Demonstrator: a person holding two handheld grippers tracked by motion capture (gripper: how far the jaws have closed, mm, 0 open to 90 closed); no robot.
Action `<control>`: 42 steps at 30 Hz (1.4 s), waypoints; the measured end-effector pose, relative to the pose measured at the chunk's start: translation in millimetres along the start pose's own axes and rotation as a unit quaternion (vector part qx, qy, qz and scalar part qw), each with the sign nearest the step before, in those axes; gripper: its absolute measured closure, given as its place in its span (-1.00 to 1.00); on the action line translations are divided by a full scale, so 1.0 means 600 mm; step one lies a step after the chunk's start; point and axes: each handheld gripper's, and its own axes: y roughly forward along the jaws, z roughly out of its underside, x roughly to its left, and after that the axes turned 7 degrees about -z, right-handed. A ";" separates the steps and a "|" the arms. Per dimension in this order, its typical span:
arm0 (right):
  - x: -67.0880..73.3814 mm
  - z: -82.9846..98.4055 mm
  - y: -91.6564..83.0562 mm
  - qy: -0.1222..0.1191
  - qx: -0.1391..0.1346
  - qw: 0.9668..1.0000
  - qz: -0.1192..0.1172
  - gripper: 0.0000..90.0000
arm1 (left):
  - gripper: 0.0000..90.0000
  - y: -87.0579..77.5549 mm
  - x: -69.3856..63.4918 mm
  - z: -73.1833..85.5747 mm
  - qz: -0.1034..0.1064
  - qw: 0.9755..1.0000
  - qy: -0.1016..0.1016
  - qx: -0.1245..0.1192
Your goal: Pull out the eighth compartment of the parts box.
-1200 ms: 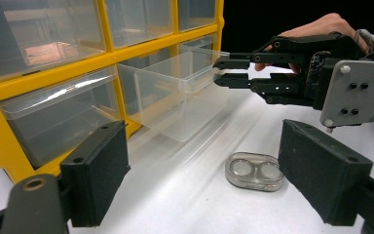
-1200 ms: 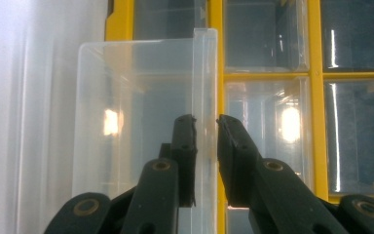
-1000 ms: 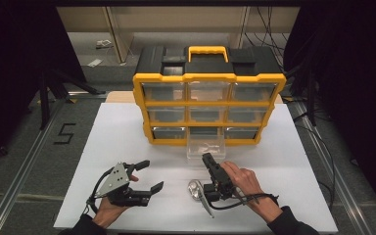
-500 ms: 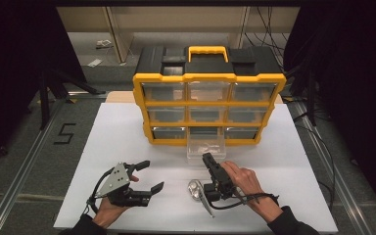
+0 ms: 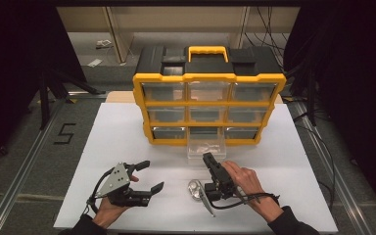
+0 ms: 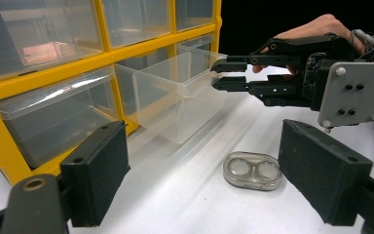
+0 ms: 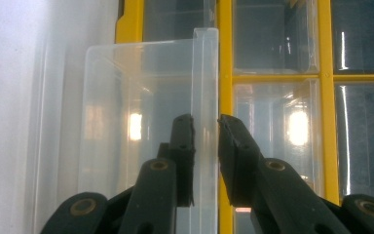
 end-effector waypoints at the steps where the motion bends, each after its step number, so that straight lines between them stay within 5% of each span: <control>1: 0.000 0.000 0.000 0.000 0.000 1.000 0.000 0.72 | -0.60 0.000 0.000 0.000 0.000 1.000 0.000 0.000; 14: -0.002 0.001 0.002 0.012 0.000 1.000 -0.006 0.68 | -0.60 0.001 0.000 0.000 0.002 1.000 0.002 0.000; 22: -0.012 -0.002 -0.019 0.048 -0.024 0.998 -0.034 0.19 | -0.60 0.001 0.000 0.000 0.001 1.000 0.001 0.002; 29: -0.019 -0.008 -0.036 0.079 -0.042 0.995 -0.043 0.02 | -0.60 0.001 0.000 0.000 0.002 1.000 0.002 0.001; 37: -0.029 -0.015 -0.047 0.132 -0.061 0.988 -0.056 -0.11 | -0.60 0.001 0.000 -0.001 0.003 1.000 0.002 0.000; 39: -0.034 -0.017 -0.050 0.158 -0.069 0.982 -0.074 -0.16 | -0.60 0.000 0.000 -0.001 0.003 1.000 0.002 0.000; 40: -0.034 -0.017 -0.050 0.158 -0.069 0.982 -0.074 -0.16 | -0.60 0.000 0.000 -0.001 0.003 1.000 0.002 0.000; 42: -0.039 -0.018 -0.052 0.201 -0.080 0.972 -0.094 -0.19 | -0.60 0.000 0.000 -0.001 0.004 1.000 0.000 -0.001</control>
